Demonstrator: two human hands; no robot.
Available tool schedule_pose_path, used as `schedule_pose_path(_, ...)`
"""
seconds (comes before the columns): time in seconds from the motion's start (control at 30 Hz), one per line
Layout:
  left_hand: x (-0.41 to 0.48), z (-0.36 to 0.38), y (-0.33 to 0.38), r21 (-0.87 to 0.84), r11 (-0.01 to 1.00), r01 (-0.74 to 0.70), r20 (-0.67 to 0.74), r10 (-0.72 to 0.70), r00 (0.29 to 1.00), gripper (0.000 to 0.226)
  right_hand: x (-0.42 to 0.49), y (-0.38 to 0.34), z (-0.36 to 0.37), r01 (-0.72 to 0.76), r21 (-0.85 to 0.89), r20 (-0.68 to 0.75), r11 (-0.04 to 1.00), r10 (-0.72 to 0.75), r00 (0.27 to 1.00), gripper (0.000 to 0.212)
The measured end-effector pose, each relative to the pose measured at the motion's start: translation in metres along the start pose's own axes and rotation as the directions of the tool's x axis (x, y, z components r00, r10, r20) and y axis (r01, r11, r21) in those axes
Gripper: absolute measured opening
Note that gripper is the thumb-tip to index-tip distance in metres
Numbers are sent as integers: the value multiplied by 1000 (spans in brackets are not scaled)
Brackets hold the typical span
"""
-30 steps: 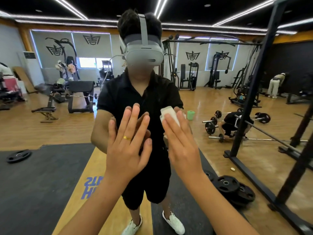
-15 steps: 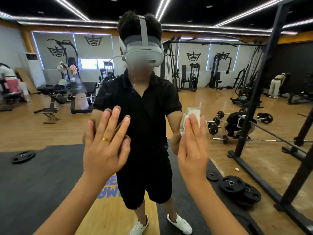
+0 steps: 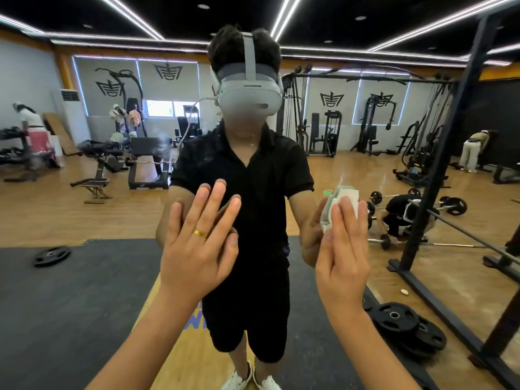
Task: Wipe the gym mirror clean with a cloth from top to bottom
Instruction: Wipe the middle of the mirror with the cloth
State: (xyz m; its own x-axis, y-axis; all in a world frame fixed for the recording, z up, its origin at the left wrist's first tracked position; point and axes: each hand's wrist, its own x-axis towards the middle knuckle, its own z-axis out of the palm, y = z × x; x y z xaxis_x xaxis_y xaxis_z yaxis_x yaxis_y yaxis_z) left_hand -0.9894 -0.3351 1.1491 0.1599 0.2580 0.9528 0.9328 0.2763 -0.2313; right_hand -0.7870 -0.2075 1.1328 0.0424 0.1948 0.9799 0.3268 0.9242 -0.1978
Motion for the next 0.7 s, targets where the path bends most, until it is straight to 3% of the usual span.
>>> schedule_pose_path(0.2, -2, 3, 0, 32, 999, -4, -21, 4, 1000, 56, -1, 3, 2, 35, 60, -16, 998, -34, 999, 38)
schedule_pose_path(0.33, -1, 3, 1, 52, 999, -17, -38, 19, 999, 55, -3, -1, 4, 3, 99, -64, 995, 3, 998, 35)
schedule_pose_path(0.7, -2, 4, 2, 41, 999, -9, -35, 11, 999, 53, -7, 3, 7, -59, 252, -29, 966, 69, 997, 35)
